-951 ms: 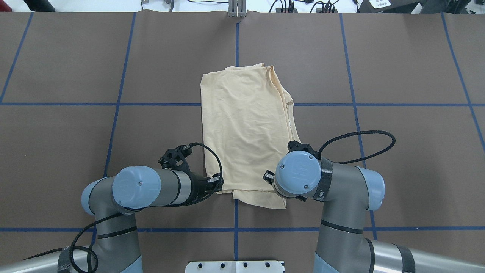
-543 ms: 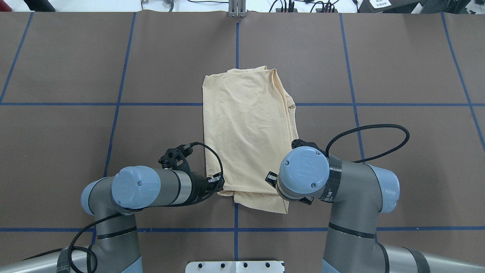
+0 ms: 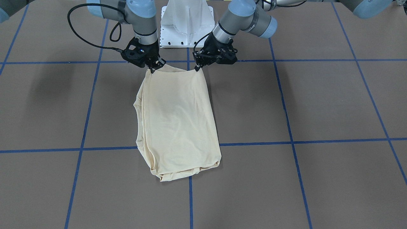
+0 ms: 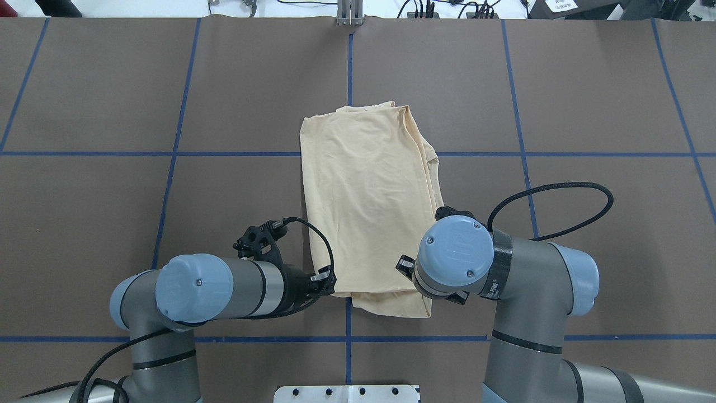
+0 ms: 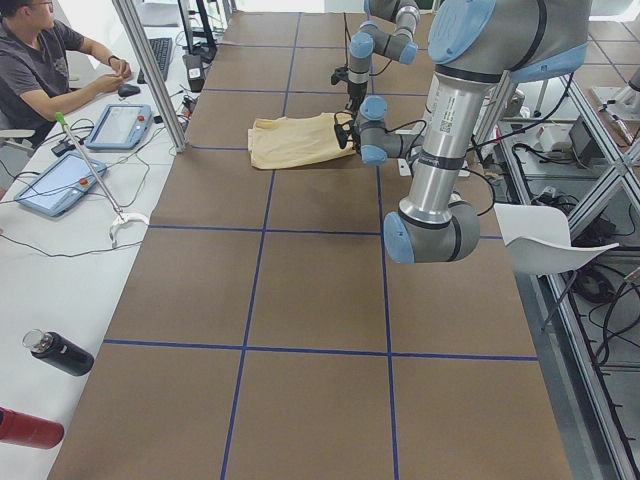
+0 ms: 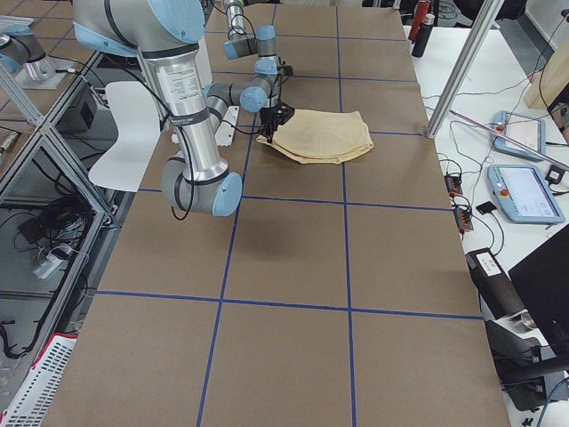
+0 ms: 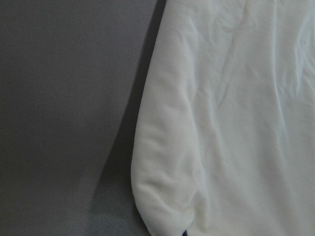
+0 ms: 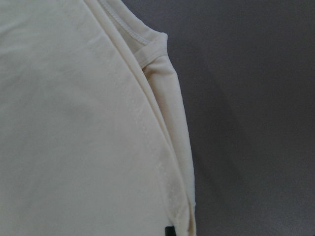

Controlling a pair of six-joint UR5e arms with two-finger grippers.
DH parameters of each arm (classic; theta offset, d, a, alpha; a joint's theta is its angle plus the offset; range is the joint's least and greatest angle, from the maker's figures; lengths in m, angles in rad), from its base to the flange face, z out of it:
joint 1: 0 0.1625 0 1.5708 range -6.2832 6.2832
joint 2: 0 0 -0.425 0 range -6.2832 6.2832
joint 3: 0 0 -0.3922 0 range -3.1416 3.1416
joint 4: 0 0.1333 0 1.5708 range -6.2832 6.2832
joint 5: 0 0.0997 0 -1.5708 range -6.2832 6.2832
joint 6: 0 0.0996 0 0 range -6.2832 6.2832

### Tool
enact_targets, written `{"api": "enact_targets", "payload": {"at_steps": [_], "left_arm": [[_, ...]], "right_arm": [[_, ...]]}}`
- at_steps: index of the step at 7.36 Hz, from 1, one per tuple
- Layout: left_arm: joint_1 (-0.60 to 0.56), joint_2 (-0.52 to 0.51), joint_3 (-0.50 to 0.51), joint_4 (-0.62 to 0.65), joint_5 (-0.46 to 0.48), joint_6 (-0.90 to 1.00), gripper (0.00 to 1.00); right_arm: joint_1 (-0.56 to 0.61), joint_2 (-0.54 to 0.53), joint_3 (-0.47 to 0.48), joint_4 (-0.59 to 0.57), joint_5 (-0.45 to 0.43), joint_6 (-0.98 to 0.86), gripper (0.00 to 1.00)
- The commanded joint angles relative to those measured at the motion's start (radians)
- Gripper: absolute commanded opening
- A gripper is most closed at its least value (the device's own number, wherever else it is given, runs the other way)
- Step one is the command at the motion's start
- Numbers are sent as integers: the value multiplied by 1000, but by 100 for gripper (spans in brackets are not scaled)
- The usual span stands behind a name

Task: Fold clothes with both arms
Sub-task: 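Lift the near edge with both grippers and fold it away from the robot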

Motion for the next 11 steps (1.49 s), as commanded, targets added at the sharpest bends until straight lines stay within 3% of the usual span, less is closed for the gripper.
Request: {"api": "enact_targets", "payload": {"at_steps": [1,5,7,11], "left_arm": [[78,4,-91,105,1,0,0],[100,19,-103,110,1,3,0],[74,16,-145,110,-1,6,0],[-93,12,-146,162,-4,158,0]], "right_arm": [[-45,-12,21,-1,1,-2,0],[-76,-43,90,1,20,-10,0],[-4,-34,82,8,21,-71,0],[151,32,55,11,15,-196,0]]}}
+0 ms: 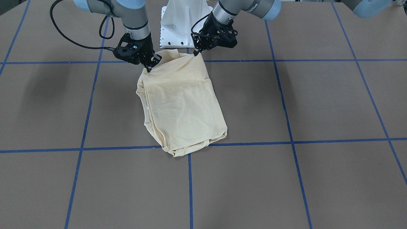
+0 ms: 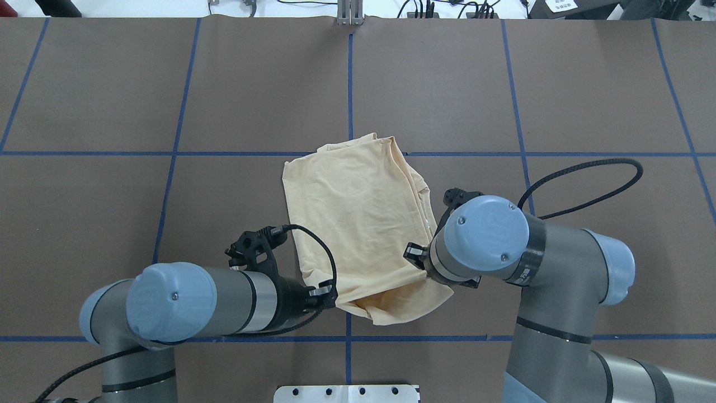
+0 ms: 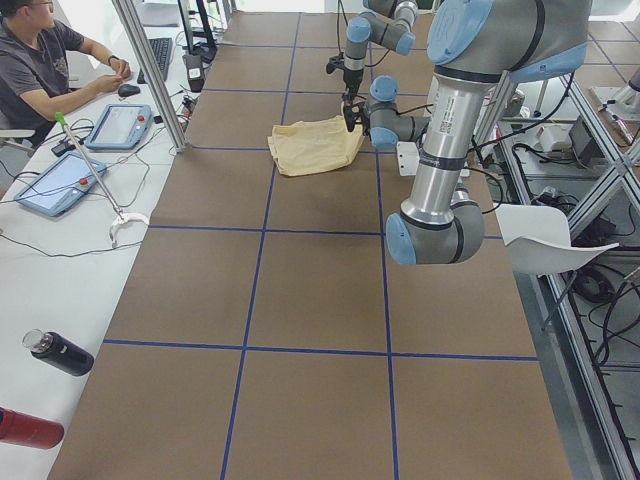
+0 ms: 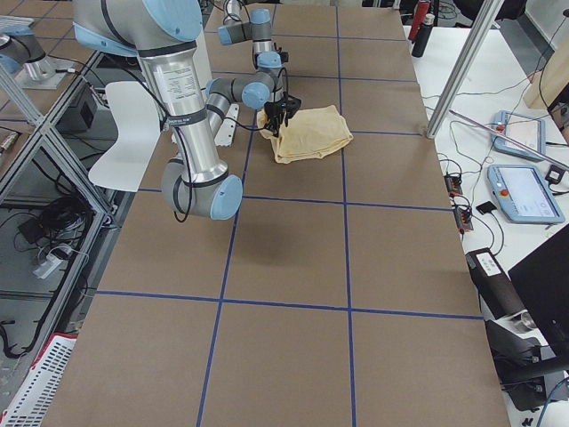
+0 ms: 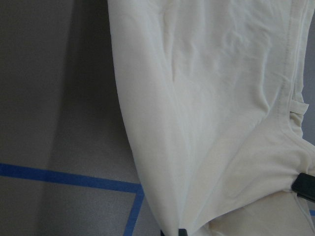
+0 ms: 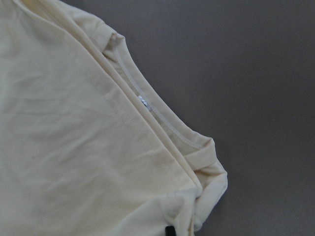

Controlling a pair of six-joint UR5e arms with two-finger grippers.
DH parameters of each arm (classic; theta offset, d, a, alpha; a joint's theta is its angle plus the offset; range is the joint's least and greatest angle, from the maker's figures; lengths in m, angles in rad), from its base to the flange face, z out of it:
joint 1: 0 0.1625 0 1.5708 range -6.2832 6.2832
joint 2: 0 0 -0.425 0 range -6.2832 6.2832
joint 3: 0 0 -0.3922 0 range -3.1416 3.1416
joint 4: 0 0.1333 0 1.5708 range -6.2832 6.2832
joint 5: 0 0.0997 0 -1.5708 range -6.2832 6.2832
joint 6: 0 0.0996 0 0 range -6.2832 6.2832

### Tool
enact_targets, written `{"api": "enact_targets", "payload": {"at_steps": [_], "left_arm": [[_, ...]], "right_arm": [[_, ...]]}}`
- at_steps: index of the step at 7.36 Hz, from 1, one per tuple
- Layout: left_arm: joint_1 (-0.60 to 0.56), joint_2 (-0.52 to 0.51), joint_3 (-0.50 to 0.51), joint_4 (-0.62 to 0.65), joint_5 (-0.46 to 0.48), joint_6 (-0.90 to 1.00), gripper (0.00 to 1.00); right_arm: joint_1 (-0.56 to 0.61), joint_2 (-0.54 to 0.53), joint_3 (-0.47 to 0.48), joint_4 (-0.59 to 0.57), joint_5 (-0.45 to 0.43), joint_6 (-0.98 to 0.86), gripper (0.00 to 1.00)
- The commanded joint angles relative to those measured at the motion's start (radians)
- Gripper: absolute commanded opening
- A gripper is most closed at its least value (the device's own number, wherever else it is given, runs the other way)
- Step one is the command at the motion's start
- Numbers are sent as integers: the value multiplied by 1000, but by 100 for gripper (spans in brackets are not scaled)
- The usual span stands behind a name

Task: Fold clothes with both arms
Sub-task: 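Lift the near edge with both grippers and fold it away from the robot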

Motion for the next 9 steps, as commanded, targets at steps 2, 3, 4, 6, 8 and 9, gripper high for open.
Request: {"api": "enact_targets", "payload": {"at_steps": [2,3,4,6,8,9], "left_arm": [[-132,-8,-3,58,-38,82,0],[-172,-10,0,58,-61,96,0],[-206,-11,8,60,-61,128,0],[-240,-35,98,37,-60,154,0],[-246,-126,274,-33,-58,151,0],[-269,-128,319,-99,-58,154,0]], "right_arm": [[116,118,-88,2,-4,-116,0],[155,143,-142,25,-4,-164,0],[175,161,-232,146,-7,-169,0],[207,186,-372,321,-7,-170,0],[222,246,-443,323,-7,-172,0],[224,289,-490,324,-9,-170,0]]}}
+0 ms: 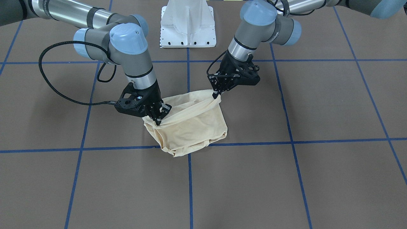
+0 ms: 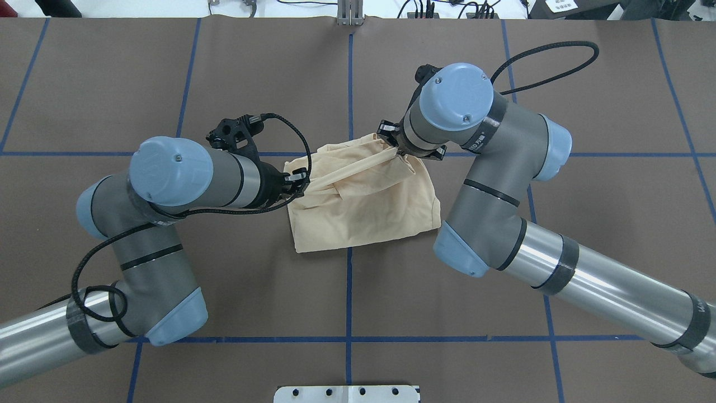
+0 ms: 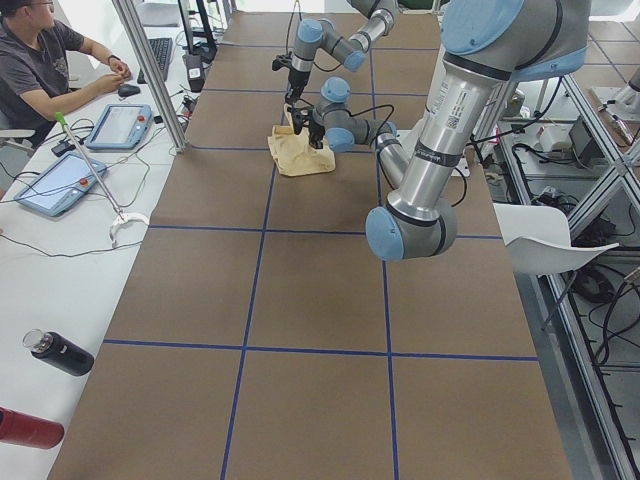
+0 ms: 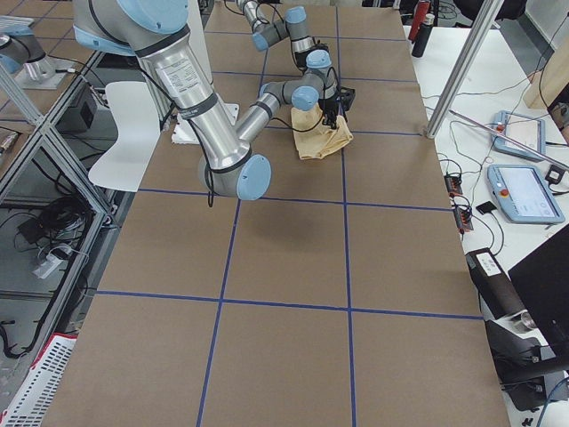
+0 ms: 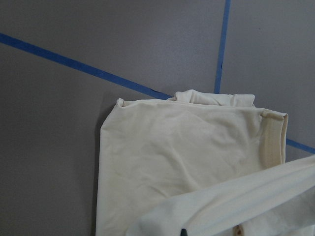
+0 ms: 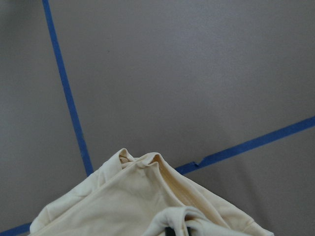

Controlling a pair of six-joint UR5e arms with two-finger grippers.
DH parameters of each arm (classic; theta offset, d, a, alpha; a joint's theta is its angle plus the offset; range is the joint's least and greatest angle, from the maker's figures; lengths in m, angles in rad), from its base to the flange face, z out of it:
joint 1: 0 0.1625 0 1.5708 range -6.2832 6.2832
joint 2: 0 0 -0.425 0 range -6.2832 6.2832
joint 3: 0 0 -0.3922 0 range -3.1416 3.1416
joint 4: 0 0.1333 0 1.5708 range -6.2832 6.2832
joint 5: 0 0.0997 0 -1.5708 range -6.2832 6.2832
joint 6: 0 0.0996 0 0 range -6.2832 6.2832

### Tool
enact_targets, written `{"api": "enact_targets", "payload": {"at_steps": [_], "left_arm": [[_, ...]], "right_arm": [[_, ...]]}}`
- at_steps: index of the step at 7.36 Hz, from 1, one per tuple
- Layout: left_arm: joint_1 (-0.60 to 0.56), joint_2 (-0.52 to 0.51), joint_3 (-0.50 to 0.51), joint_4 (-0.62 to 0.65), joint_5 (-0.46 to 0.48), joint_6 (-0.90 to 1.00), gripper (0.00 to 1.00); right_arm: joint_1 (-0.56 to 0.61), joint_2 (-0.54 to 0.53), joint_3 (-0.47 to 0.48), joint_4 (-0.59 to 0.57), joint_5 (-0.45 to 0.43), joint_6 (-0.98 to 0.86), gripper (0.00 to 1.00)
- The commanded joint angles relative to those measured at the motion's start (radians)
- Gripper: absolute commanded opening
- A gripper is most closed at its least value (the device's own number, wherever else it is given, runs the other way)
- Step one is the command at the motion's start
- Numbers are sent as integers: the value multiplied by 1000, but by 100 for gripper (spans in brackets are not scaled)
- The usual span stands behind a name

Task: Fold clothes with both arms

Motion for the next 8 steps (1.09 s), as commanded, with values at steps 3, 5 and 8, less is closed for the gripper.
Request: {"api": "enact_targets", "payload": {"at_steps": [3,5,8], "left_arm": [[-75,-20,79,-74,-1,4,0],[-75,-22,102,-77,2,2,0],[-72,-42,154,-84,1,-1,0]], "right_arm": [[16,85,-122,6,-3,-1,0],[22,88,-148,21,-4,-3,0],[22,109,-211,82,-4,-1,0]]}}
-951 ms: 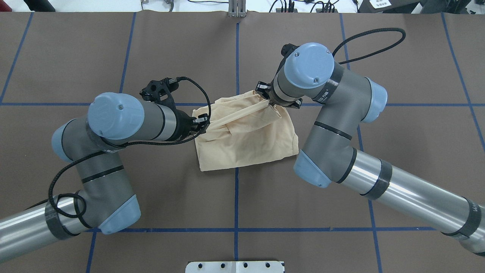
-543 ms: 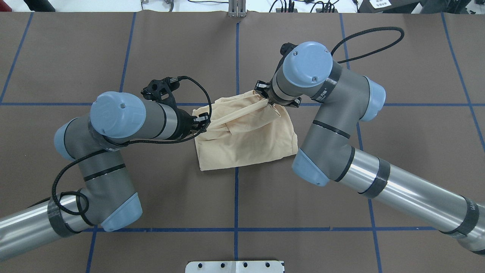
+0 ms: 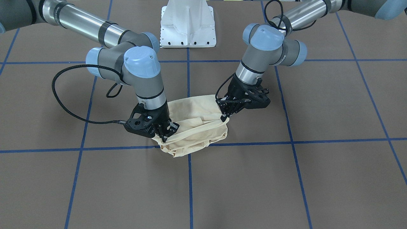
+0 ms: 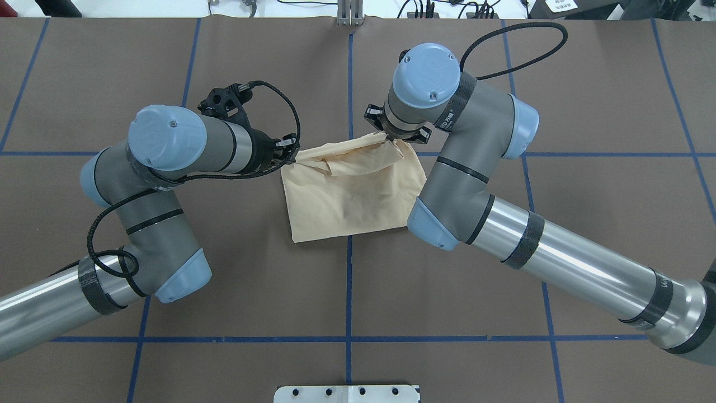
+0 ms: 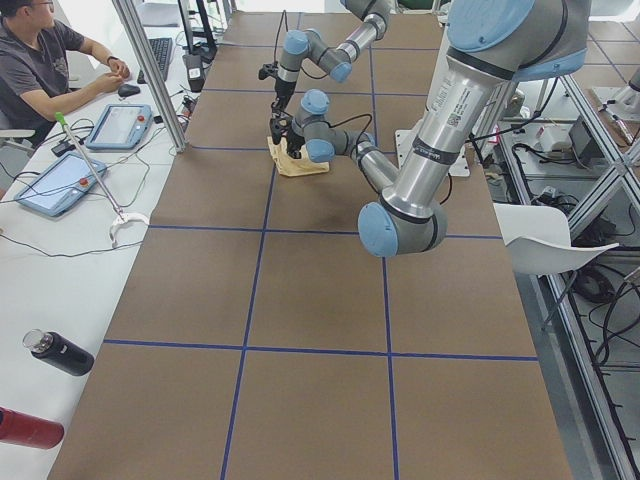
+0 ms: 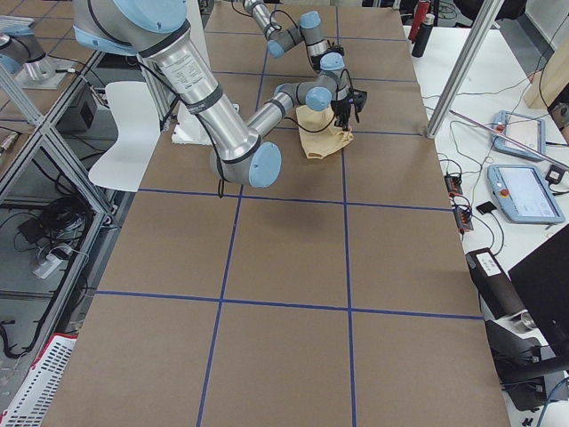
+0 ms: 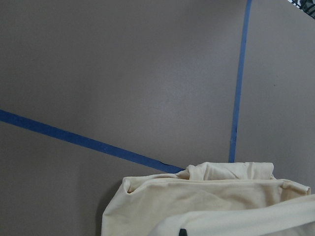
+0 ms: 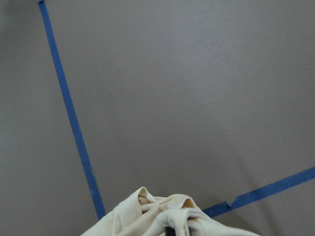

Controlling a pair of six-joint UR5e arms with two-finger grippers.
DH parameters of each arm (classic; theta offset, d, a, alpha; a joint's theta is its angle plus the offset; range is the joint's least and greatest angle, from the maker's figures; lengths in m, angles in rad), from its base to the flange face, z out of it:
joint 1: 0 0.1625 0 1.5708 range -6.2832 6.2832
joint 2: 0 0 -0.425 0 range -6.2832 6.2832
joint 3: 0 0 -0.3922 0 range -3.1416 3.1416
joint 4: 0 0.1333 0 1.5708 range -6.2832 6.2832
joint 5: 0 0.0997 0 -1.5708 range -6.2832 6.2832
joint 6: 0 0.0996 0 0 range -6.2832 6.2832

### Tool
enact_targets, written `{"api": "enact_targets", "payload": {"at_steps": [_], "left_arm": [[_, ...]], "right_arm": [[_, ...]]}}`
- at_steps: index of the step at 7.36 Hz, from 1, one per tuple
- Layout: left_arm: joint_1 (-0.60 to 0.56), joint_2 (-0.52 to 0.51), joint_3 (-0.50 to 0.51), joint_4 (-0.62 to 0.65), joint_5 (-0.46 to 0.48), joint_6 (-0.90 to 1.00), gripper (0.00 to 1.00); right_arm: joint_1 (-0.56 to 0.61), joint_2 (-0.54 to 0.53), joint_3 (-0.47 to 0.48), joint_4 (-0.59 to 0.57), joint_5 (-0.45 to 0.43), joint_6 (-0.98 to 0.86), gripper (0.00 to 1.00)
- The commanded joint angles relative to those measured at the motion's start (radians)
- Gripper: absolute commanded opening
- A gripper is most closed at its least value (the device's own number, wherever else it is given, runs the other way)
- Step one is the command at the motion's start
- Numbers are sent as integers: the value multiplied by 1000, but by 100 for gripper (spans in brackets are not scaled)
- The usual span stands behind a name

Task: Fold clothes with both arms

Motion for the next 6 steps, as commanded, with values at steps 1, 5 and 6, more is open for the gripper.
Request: {"api": "enact_targets", "payload": {"at_steps": [1,5,6], "left_arm": [[2,-21,22,0,0,-2,0],[2,-20,22,5,1,5,88],[-3,-18,19,12,1,12,99]], "right_arm": [[-1,35,-43,11,0,0,0],[-1,54,-58,9,0,-26,99],[6,54,-60,9,1,-29,100]]}}
